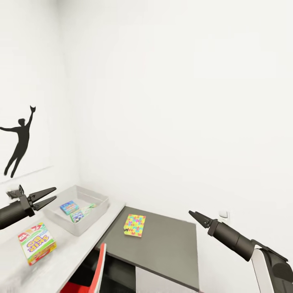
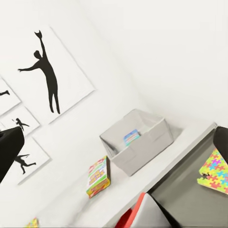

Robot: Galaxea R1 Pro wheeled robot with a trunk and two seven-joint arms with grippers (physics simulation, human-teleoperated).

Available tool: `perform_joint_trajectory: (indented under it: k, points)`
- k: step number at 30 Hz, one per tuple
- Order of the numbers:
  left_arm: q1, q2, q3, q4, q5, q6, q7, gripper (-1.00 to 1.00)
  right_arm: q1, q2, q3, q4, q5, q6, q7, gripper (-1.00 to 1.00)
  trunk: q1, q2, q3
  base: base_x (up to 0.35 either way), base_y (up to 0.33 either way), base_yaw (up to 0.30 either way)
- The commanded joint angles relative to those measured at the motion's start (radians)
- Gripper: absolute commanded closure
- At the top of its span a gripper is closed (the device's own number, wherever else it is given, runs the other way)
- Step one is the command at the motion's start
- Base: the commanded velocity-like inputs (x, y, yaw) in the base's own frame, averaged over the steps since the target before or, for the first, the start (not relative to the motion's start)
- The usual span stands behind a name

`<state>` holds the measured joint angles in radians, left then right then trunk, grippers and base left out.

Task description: Put all the toys in the child's room - the three board games (two on the bed and one on the table), the two jigsaw puzzles on the table, and the tennis ball on the table - inside the toy box on the table in the child's room.

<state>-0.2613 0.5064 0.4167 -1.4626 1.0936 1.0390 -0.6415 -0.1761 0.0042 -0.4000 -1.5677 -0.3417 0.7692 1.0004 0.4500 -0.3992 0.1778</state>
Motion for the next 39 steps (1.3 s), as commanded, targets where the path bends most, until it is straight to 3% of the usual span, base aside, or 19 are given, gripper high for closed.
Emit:
perform_joint_trajectory:
  k: [1, 11, 39]
  points:
    - [-0.001, 0.000, 0.001, 0.001, -0.004, 0.004, -0.006, -1.00, 0.000, 0.000, -0.002, 0.000, -0.003, 0.005, 0.002, -1.00, 0.000, -0.001, 0.000, -0.251, -0.050, 0.239]
    - [-0.001, 0.000, 0.001, 0.001, -0.004, 0.004, -0.006, -1.00, 0.000, 0.000, 0.001, 0.000, -0.002, 0.007, -0.001, -1.00, 0.000, -0.001, 0.003, -0.224, -0.013, 0.272]
    - [-0.001, 0.000, -0.013, 0.001, -0.009, 0.004, -0.006, -1.00, 0.000, 0.001, 0.005, -0.002, 0.000, 0.007, -0.003, -1.00, 0.000, -0.001, 0.003, -0.050, 0.013, 0.285]
